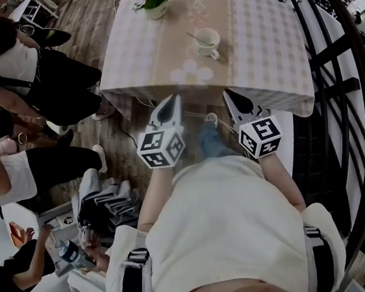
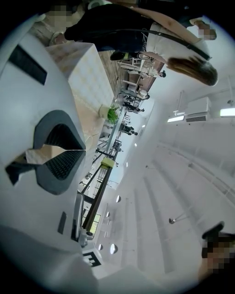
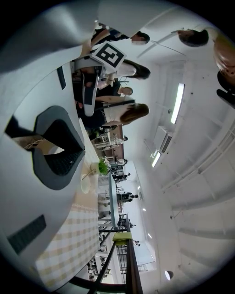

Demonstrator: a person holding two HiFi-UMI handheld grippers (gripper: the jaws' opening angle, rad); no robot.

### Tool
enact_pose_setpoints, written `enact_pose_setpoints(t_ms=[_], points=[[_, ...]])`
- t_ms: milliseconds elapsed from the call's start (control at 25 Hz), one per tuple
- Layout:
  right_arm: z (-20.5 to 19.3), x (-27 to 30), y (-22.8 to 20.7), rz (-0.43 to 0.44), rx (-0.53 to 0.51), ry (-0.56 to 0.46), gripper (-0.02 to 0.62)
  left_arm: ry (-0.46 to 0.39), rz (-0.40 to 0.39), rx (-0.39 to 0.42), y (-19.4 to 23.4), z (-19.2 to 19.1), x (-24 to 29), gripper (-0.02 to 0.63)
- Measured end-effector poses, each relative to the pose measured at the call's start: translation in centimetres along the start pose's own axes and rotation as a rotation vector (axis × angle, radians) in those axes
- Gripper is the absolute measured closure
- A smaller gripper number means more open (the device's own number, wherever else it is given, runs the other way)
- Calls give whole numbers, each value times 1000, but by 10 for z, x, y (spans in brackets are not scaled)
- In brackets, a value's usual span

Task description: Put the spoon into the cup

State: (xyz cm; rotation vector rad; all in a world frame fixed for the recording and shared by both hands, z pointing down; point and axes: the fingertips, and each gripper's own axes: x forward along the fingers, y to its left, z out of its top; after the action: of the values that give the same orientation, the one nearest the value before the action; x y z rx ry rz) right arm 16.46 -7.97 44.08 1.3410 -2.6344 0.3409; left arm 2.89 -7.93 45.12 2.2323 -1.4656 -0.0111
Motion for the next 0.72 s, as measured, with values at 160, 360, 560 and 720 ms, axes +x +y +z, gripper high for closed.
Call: enact_pose_setpoints(t_ms=[160,360,560,720], points=[[0,-8,9,9,-9,0,595,-1,2,2,-4,-1,-13,600],[2,-10,15,16,-19,-4,595,-8,3,4,-4,0,-17,600],[2,-9,14,19,-35,3,595,-16,-5,8,-7,2,-14,600],[3,-7,9,15,-36,4,595,-11,-13,11,-9,4,-8,600]])
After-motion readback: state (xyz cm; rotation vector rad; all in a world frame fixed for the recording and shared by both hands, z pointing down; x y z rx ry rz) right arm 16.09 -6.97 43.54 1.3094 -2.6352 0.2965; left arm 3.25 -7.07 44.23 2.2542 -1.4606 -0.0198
